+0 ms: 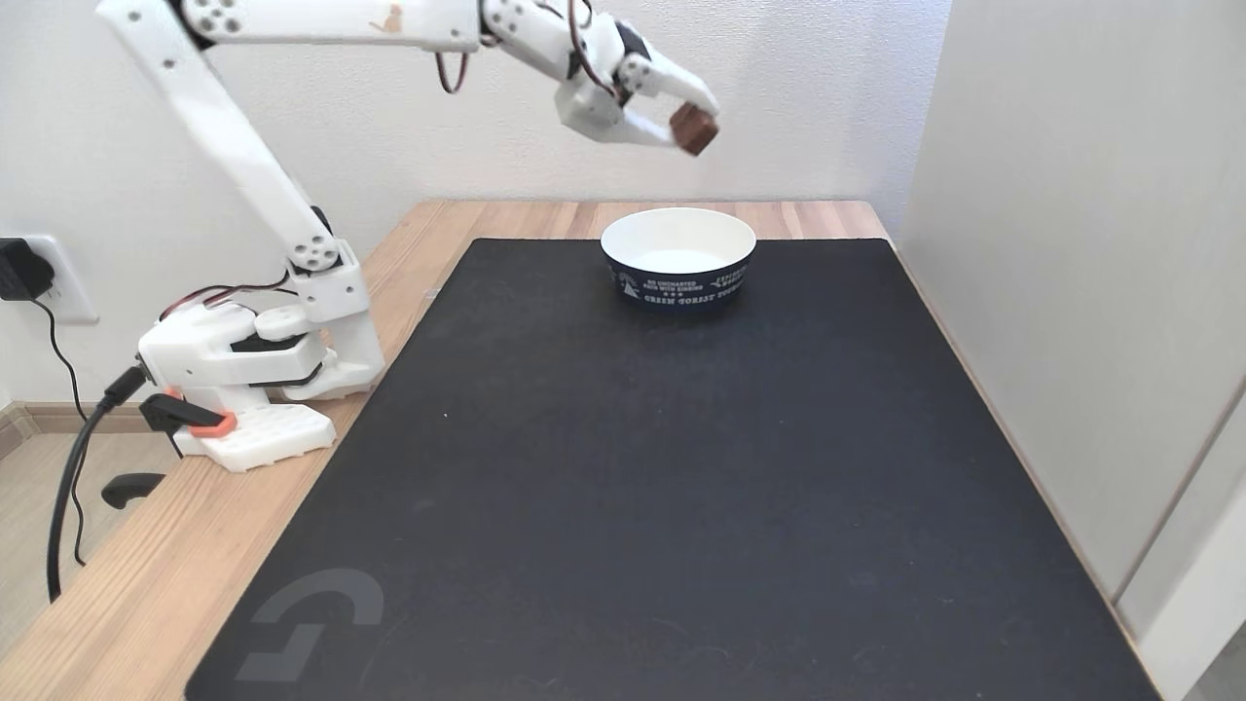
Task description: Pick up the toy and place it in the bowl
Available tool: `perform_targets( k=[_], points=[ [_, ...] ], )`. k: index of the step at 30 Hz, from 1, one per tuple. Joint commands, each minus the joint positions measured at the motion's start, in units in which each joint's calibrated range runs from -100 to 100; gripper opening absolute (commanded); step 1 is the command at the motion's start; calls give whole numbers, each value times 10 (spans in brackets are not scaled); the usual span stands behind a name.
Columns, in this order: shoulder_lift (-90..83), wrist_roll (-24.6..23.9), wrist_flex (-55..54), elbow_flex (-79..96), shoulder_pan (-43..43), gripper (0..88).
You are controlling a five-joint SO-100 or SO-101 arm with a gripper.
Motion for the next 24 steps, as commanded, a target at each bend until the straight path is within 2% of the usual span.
perform_targets(
  k=[1,6,14,20,24],
  points=[
    [114,-1,-25,-63,-41,22],
    [179,-1,-24,-81,-48,22],
    [181,-1,-22,-64,-48,36],
    [174,-1,-11,-60,-48,445],
    [174,-1,8,-66,-45,413]
  ],
)
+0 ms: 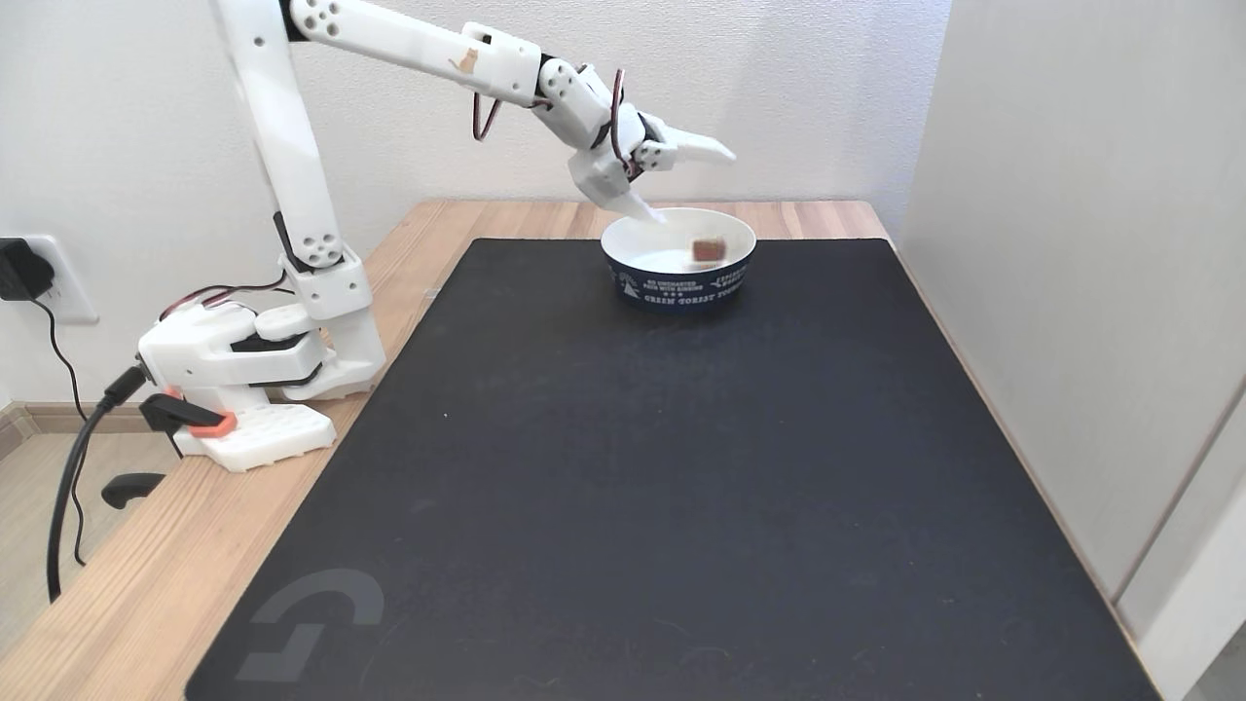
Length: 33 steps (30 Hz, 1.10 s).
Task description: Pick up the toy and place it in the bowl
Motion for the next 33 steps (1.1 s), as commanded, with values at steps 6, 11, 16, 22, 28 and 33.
perform_targets(
  k=[6,11,16,22,28,33],
  points=[
    [-148,1,29,9,42,50],
    [-373,4,90,122,170,20],
    [-601,17,82,365,314,19],
    [-837,61,50,630,388,19],
    [-987,92,64,789,395,19],
    [-1013,115,150,786,395,19]
  ],
)
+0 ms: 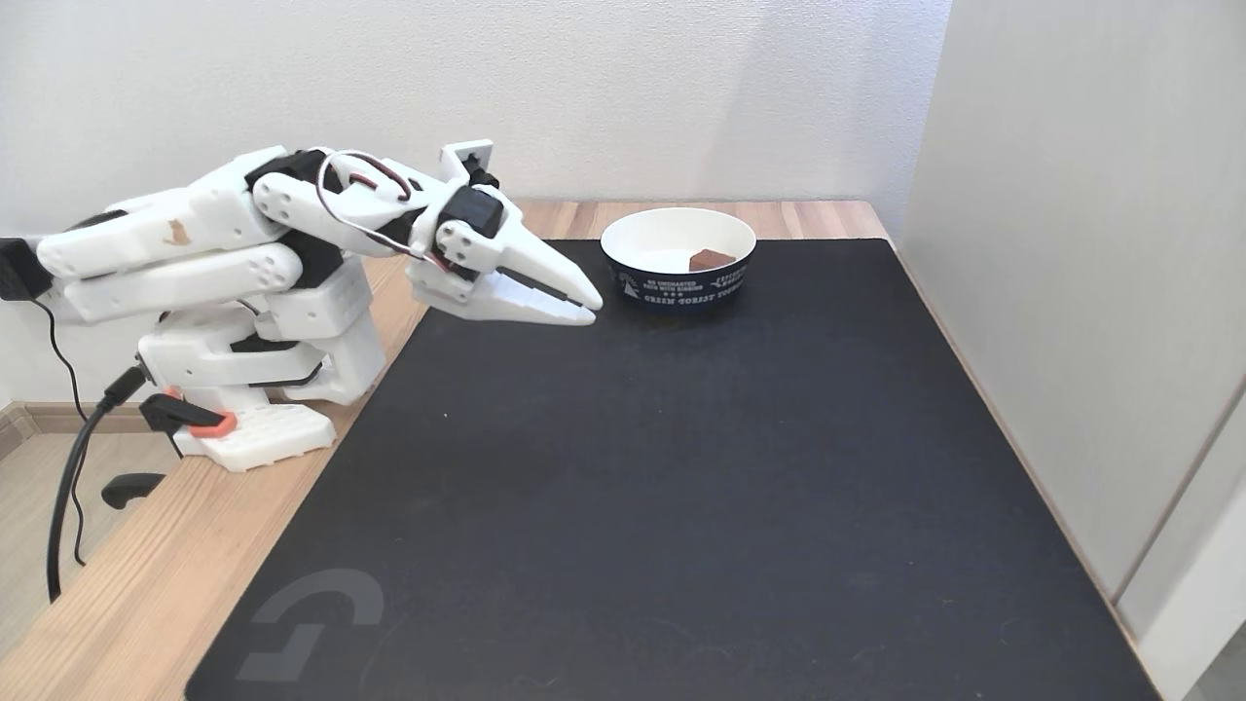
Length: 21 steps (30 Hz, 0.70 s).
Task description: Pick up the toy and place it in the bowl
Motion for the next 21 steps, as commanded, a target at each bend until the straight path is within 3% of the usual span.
perform_targets(
  k=[1,6,21],
  points=[
    [-17,11,83,11,-4,19],
    [-29,11,145,10,-4,20],
    [-29,7,144,10,-1,20]
  ],
)
